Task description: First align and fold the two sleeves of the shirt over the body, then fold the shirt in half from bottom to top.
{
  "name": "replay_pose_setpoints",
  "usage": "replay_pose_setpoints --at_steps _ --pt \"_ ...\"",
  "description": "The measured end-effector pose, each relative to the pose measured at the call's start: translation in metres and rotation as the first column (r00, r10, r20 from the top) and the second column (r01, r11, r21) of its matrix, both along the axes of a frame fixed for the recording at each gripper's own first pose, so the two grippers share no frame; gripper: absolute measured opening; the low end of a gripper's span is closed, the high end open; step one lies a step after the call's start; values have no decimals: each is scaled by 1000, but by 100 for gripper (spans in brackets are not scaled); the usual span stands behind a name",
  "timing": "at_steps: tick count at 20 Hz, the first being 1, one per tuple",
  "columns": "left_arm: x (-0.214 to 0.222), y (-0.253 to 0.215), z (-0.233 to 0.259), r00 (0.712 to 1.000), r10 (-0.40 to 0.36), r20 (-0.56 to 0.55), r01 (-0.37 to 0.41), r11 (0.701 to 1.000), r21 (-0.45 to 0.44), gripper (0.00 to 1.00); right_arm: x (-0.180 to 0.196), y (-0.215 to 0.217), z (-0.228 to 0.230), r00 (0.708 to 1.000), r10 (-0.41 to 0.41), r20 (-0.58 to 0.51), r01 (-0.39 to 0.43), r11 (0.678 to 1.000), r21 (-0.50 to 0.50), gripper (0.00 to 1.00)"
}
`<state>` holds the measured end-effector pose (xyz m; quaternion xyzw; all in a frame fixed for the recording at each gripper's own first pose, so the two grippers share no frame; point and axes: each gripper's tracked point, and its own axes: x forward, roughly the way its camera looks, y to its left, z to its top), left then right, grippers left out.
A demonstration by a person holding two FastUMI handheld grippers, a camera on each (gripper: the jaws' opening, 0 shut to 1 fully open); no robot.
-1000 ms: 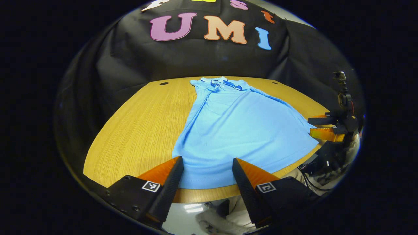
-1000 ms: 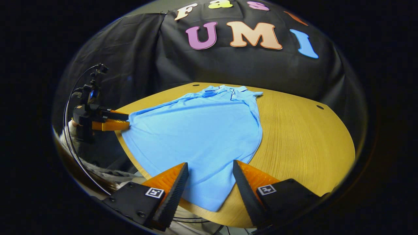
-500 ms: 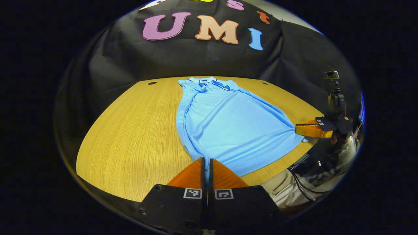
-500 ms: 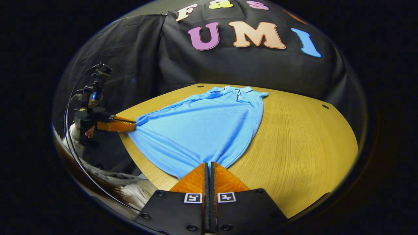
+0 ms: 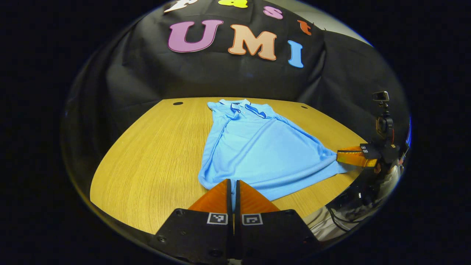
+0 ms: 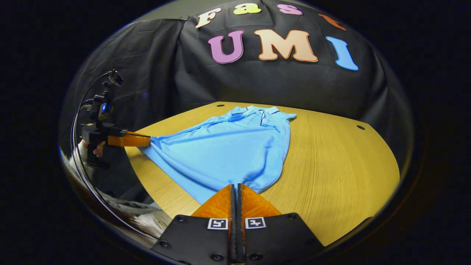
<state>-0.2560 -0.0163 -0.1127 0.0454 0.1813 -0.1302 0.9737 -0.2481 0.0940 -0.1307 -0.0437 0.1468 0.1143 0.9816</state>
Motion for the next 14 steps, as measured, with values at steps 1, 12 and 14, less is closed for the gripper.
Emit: replay_pose_setpoints --at_steps 1,12,14 --pt "8 -1 7 1000 -1 19 1 1000 10 0 5 -1 9 1000 -9 17 9 1000 7 2" --pt "123 -15 85 993 -4 116 13 997 -76 0 100 -24 87 996 -74 57 76 996 -43 3" --pt "146 -16 95 992 -1 128 11 997 -81 0 124 -34 95 993 -98 59 101 993 -60 2"
